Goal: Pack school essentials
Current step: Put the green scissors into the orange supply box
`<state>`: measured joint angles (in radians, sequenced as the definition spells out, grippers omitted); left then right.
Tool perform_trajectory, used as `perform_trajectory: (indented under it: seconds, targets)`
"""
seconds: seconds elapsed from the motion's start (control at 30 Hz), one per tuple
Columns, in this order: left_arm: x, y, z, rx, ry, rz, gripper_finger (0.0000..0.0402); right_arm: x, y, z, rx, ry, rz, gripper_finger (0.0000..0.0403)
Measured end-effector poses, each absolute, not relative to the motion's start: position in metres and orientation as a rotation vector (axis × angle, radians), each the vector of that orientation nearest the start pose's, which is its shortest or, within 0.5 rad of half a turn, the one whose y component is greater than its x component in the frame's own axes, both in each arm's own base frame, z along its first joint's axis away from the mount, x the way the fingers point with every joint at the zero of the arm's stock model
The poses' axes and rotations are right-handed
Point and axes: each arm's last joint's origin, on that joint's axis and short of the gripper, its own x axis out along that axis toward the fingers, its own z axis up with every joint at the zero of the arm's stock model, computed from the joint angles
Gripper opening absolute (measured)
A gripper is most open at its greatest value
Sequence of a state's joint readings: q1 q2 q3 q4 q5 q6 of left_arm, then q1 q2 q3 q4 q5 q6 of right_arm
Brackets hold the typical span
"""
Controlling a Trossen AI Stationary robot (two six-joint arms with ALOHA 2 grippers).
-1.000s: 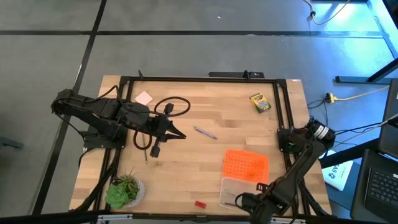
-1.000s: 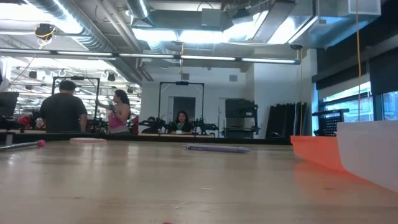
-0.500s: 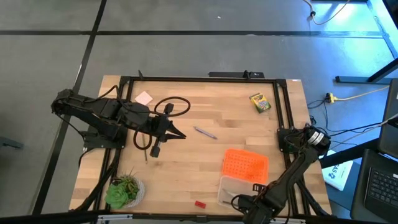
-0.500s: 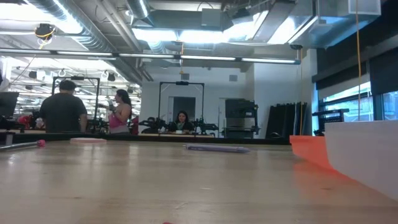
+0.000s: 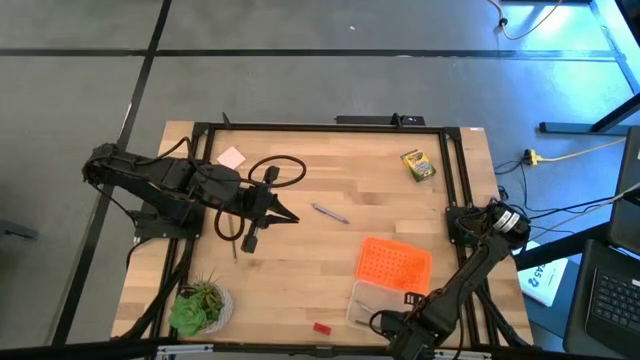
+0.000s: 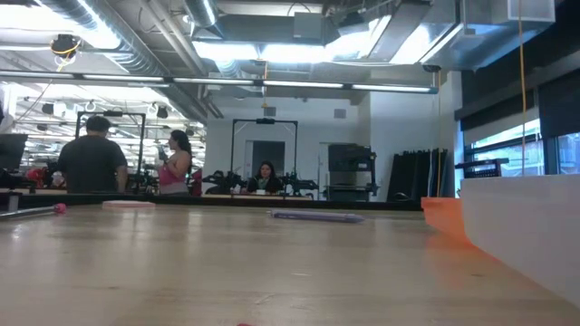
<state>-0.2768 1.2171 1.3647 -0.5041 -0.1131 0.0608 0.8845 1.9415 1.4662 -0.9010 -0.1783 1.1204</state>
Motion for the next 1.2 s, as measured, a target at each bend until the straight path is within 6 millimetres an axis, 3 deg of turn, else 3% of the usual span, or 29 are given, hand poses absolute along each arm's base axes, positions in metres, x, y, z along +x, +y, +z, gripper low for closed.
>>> perform_trajectory:
  seconds: [0.27, 0.53, 0.7, 1.2]
  targets:
    - [0.244, -0.066, 0.413, 0.128, 0.345, -0.172, 0.0014, 0.237, 0.294, 0.197, 0.367, 1.610, 0.018, 0.0096]
    - [0.244, -0.066, 0.413, 0.129, 0.346, -0.172, 0.0014, 0.242, 0.286, 0.212, 0.378, 1.506, 0.000, 0.0096]
    - [0.244, -0.066, 0.413, 0.129, 0.348, -0.172, 0.0014, 0.250, 0.291, 0.204, 0.397, 1.402, 0.121, 0.0096]
    - [0.244, -0.066, 0.412, 0.130, 0.349, -0.174, 0.0014, 0.245, 0.278, 0.179, 0.358, 1.437, 0.054, 0.0097]
